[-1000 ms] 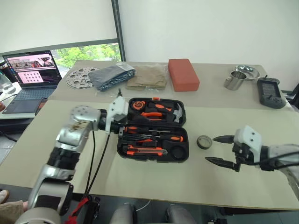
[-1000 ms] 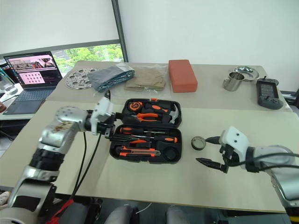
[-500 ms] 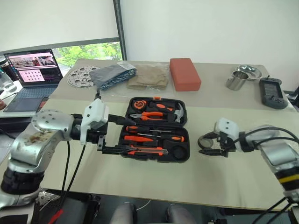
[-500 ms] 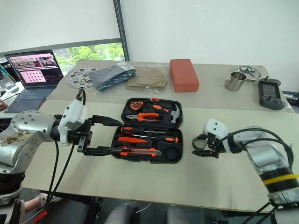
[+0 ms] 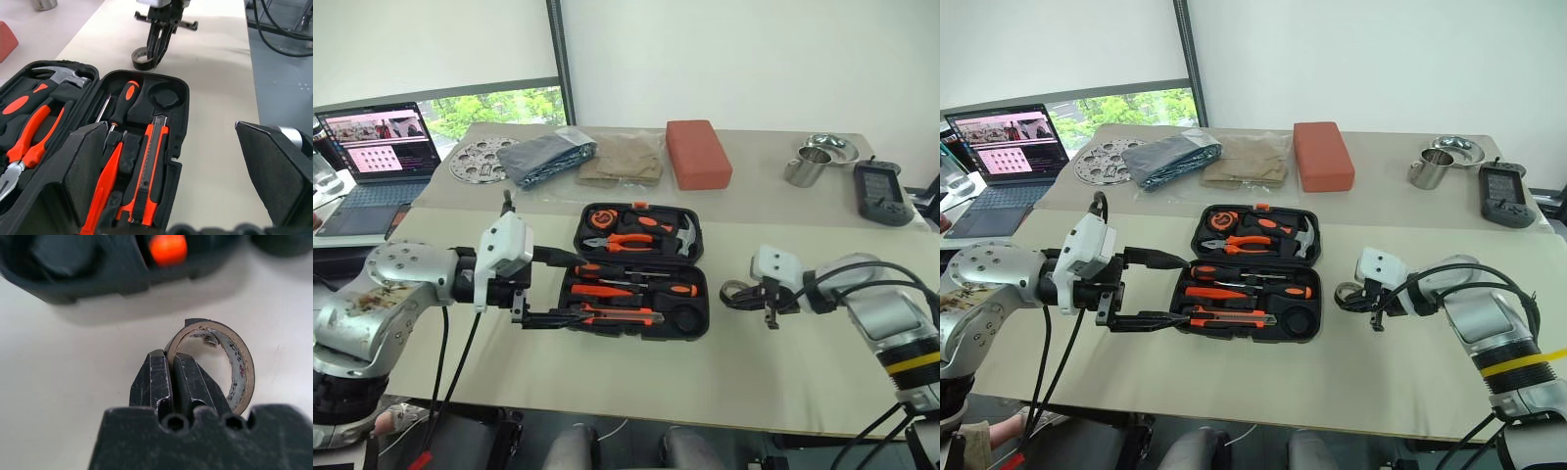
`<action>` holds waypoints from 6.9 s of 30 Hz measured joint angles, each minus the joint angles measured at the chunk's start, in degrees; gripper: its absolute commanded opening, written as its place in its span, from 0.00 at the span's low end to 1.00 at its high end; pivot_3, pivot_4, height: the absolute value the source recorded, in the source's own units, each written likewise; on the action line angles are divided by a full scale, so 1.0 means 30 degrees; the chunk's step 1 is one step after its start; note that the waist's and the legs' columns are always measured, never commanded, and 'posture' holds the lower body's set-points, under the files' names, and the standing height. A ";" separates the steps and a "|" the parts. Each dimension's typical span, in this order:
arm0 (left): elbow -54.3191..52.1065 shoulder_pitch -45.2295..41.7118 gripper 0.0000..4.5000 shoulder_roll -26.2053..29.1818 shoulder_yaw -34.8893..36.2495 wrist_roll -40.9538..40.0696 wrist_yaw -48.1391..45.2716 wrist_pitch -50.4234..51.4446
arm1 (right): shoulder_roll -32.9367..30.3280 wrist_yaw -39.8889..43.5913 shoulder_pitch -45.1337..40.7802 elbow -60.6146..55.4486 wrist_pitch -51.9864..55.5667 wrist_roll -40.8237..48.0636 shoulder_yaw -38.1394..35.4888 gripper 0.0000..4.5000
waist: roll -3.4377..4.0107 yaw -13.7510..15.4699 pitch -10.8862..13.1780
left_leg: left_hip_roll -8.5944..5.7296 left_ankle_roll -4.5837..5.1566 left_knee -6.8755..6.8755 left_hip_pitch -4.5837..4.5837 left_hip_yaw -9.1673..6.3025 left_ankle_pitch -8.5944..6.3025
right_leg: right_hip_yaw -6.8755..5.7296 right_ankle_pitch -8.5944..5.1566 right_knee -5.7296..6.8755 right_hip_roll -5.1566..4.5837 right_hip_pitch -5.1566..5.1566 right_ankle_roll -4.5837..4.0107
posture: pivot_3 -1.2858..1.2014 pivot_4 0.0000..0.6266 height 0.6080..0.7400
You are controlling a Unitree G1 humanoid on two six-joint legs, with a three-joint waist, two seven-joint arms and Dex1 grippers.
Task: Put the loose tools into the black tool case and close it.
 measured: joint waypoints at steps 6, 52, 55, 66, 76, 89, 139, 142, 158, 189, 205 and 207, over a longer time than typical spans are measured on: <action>0.0042 -0.0019 1.00 0.0114 -0.0026 0.0011 -0.0011 -0.0022 | 0.0122 0.0104 -0.0103 -0.6065 0.3392 0.1561 0.0142 0.01 | -0.0004 0.0020 0.0005 | 0.0017 -0.0001 -0.0009 0.0001 -0.0003 0.0000 | -0.0011 -0.0001 -0.0003 0.0009 0.0000 0.0000 | 0.52 0.24 1.00; 0.0686 -0.0419 1.00 0.0420 -0.0434 0.0134 -0.0195 -0.0804 | 0.2960 -0.2348 -0.1414 -0.7505 0.4648 0.1388 0.3032 0.20 | -0.0034 0.0002 0.0024 | 0.0016 -0.0001 -0.0012 -0.0005 0.0001 0.0000 | -0.0021 -0.0002 -0.0001 0.0004 -0.0027 -0.0012 | 0.52 0.24 1.00; 0.0686 -0.0419 1.00 0.0420 -0.0435 0.0135 -0.0198 -0.0809 | 0.2946 -0.2361 -0.1410 -0.7338 0.4646 0.1189 0.3158 0.01 | -0.0034 -0.0009 0.0025 | 0.0016 -0.0001 -0.0013 -0.0004 0.0001 -0.0001 | -0.0021 -0.0002 0.0001 0.0005 -0.0029 -0.0012 | 0.52 0.24 1.00; 0.1495 -0.0196 1.00 0.0323 -0.0370 0.0256 -0.0003 -0.0988 | 0.3143 -0.3177 -0.1256 -0.5427 0.4660 0.2212 0.0611 0.01 | -0.0038 0.0005 0.0026 | 0.0015 -0.0001 -0.0012 0.0000 0.0002 0.0000 | -0.0019 -0.0001 -0.0002 0.0004 -0.0022 -0.0015 | 0.52 0.24 1.00; 1.0724 -0.2817 1.00 -0.2355 0.0480 0.1489 0.2241 -0.1699 | 0.5051 -0.4905 -0.2637 0.2139 0.4498 0.2855 -0.2498 0.63 | -0.0050 -0.0079 0.0036 | -0.0016 0.0002 -0.0014 0.0000 0.0013 0.0001 | -0.0024 0.0006 0.0016 0.0012 -0.0041 -0.0026 | 0.52 0.24 1.00; 2.8812 -1.2288 1.00 -0.5564 0.0011 0.5232 0.2236 -0.2707 | 0.7675 -0.7279 -0.8230 1.3793 0.6405 0.3516 -0.5309 0.63 | -0.0044 -0.0024 0.0035 | -0.0053 0.0016 -0.0084 -0.0097 0.0027 0.0009 | -0.0062 0.0019 0.0115 0.0011 -0.0208 -0.0045 | 0.52 0.24 1.00; 3.3832 -1.4669 0.01 -0.8261 0.2444 0.8631 0.3610 -0.3298 | 0.8571 -0.5499 -0.7996 1.5183 0.3438 0.2946 -0.5645 0.00 | -0.0029 -0.0460 0.0023 | -0.0092 -0.0208 -0.0266 -0.0131 0.0003 0.0144 | -0.0087 0.0025 0.0164 -0.0005 -0.0265 -0.0039 | 0.52 0.24 1.00; 3.3749 -1.4498 0.01 -0.8232 0.2413 0.8729 0.3015 -0.4466 | 0.8665 -0.5412 -0.7259 1.4491 0.2026 0.3071 -0.5978 0.00 | -0.0029 -0.0445 0.0025 | -0.0096 -0.0218 -0.0261 -0.0153 0.0008 0.0153 | -0.0090 0.0025 0.0163 -0.0008 -0.0271 -0.0040 | 0.52 0.24 1.00; 3.1004 -1.2535 0.01 -0.8416 0.1686 0.9927 0.2909 -1.7265 | 0.9387 -0.3864 -0.5331 1.3745 -0.7041 0.3106 -0.7477 0.00 | -0.0029 -0.0285 0.0028 | -0.0076 -0.0213 -0.0278 -0.0191 0.0026 0.0171 | -0.0086 0.0047 0.0166 -0.0012 -0.0296 -0.0040 | 0.52 0.24 1.00; 3.1343 -0.7914 0.84 -0.0074 -0.5019 2.2636 1.7634 -3.6441 | 0.4159 -0.1371 -0.1413 1.9398 -2.4387 -0.0612 -0.5507 0.85 | -0.0076 -0.0564 0.0057 | 0.0017 -0.0158 -0.0344 0.0274 0.0182 0.0174 | -0.0016 0.0083 0.0072 -0.0132 0.0033 -0.0062 | 0.52 0.24 1.00; 3.0864 -1.0053 0.99 -0.5429 0.0694 0.8235 -0.0323 -2.1842 | 0.4561 -0.1321 0.4770 0.2459 -0.8919 0.7426 -0.5384 0.85 | -0.0087 -0.0301 0.0063 | 0.0031 -0.0162 -0.0238 0.0152 0.0357 0.0177 | -0.0088 0.0080 0.0126 -0.0065 -0.0036 -0.0056 | 0.52 0.24 1.00; 3.0111 -1.0956 0.99 -0.5782 0.1203 0.7314 -0.0886 -1.9307 | 0.4106 -0.1646 0.5867 -0.0983 -0.6170 0.8869 -0.5212 0.85 | -0.0093 -0.0242 0.0059 | 0.0016 -0.0161 -0.0224 0.0121 0.0311 0.0176 | -0.0093 0.0078 0.0108 -0.0042 -0.0033 -0.0053 | 0.52 0.24 1.00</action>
